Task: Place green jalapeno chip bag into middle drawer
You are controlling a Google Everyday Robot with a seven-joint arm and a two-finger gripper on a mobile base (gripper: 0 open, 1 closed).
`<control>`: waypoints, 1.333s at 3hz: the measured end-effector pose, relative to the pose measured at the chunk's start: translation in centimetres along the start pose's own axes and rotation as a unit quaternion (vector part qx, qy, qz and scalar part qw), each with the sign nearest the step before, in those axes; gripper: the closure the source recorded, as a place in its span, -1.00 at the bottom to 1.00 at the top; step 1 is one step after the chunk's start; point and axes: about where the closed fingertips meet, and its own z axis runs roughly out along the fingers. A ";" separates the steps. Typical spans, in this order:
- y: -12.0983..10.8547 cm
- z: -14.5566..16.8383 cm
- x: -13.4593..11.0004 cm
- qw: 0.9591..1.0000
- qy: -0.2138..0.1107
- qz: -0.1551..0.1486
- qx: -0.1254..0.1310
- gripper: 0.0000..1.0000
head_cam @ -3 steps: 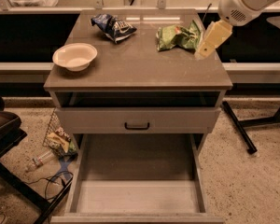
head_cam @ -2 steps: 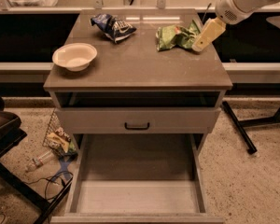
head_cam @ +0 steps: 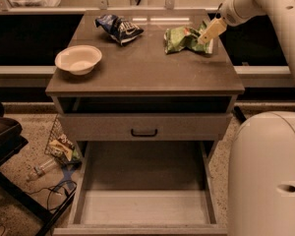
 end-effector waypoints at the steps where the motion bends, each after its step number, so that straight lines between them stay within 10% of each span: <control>1: 0.1 0.3 -0.2 1.000 -0.002 0.004 -0.002 -1.00; 4: 4.4 7.1 -2.7 0.991 -0.048 0.102 -0.067 -1.00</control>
Offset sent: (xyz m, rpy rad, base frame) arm 0.0445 0.0380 -0.0197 0.1771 0.0306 -0.0051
